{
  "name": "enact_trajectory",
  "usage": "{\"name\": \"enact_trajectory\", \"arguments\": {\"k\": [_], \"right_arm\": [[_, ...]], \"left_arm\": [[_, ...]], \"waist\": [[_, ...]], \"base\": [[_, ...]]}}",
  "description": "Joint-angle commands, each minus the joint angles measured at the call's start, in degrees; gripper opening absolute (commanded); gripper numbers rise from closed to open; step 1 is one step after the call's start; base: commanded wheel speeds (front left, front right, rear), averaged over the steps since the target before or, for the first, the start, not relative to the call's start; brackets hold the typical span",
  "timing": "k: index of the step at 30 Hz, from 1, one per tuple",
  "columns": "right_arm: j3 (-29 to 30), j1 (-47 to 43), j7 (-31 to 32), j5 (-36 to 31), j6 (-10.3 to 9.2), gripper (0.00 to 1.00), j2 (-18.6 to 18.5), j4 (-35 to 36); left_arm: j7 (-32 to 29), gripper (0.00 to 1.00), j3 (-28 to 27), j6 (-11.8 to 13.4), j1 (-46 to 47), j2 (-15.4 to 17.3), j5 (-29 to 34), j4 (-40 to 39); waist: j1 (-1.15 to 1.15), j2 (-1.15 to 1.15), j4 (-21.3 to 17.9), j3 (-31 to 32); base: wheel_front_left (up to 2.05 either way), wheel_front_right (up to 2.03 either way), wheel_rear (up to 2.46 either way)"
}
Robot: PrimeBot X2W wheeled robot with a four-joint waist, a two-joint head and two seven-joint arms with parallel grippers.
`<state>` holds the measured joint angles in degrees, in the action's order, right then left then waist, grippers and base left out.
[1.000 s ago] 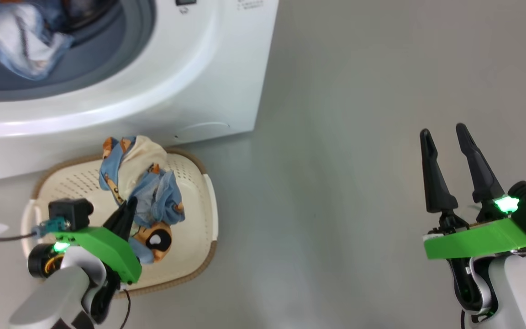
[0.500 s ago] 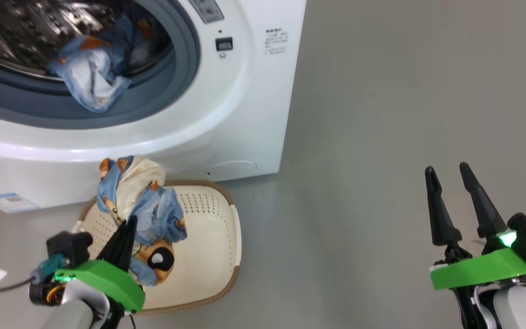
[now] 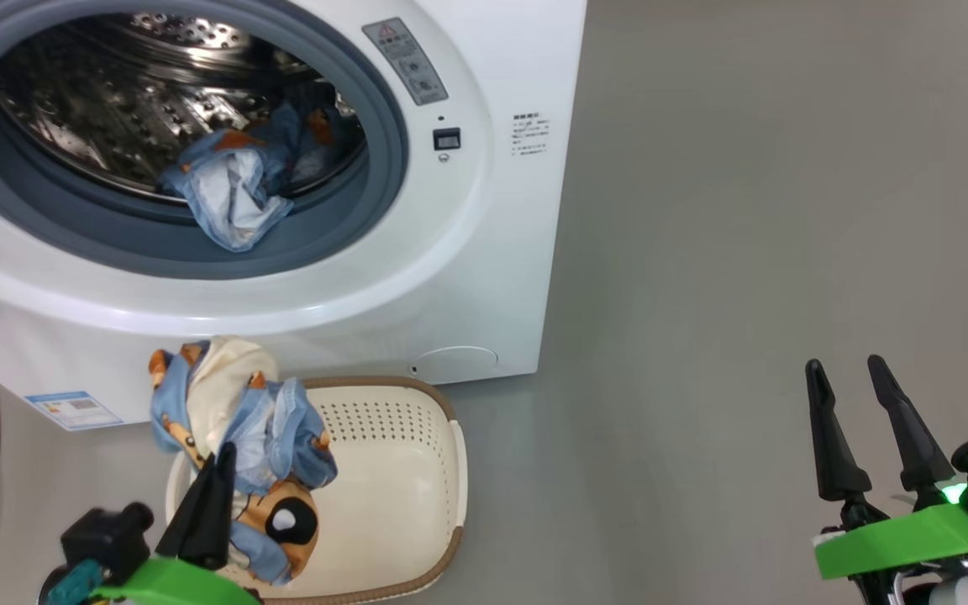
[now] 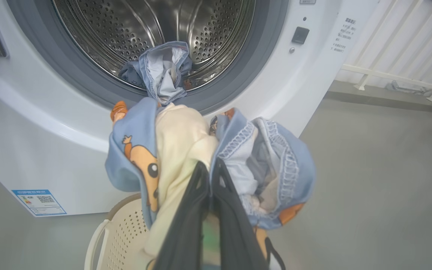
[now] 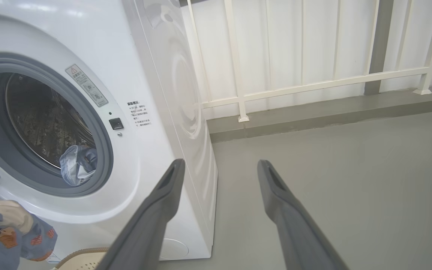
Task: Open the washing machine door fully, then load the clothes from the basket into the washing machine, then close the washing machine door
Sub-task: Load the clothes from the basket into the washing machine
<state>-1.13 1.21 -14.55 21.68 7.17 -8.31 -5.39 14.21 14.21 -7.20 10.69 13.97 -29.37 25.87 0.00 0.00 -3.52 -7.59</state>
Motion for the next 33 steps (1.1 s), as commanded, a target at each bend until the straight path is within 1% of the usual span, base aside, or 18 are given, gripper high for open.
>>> {"name": "enact_trajectory", "arguments": {"k": [1,7,13,24,30,33], "right_arm": [[-0.6,-0.3,-0.4,0.4,0.32,1.0,-1.1,1.4],[0.6,-1.7,-0.4,0.4,0.32,1.0,-0.8,1.4],[1.1,-2.6,-0.4,0.4,0.32,1.0,-0.6,1.6],[0.7,-2.4,-0.4,0.3,0.32,1.0,-0.5,1.9],[0.6,-1.6,-0.4,0.4,0.32,1.0,-0.4,2.0],[0.5,-1.0,-0.4,0.4,0.32,1.0,-0.3,2.2]], "left_arm": [[0.8,0.0,-3.0,-0.3,-0.1,1.0,0.8,-2.4],[0.8,0.0,-7.9,-0.2,-5.2,-1.2,4.3,-8.4],[0.8,0.0,-10.2,-0.2,-8.4,-3.0,6.6,-12.3],[0.8,0.0,-11.6,-0.3,-8.5,-4.0,7.6,-13.8],[0.8,0.0,-11.5,-0.3,-5.8,-3.8,7.1,-12.8],[0.8,0.0,-11.0,-0.3,-3.2,-3.2,6.6,-11.7]], "waist": [[0.0,0.0,0.6,0.7],[0.0,0.0,1.4,1.8],[0.0,0.0,2.3,2.2],[0.0,0.0,2.4,0.7],[0.0,0.0,2.2,-1.2],[0.0,0.0,2.0,-2.6]], "base": [[0.0,0.0,0.0],[0.0,0.0,0.0],[0.0,0.0,0.0],[0.0,0.0,0.0],[0.0,0.0,0.0],[0.0,0.0,0.0]]}}
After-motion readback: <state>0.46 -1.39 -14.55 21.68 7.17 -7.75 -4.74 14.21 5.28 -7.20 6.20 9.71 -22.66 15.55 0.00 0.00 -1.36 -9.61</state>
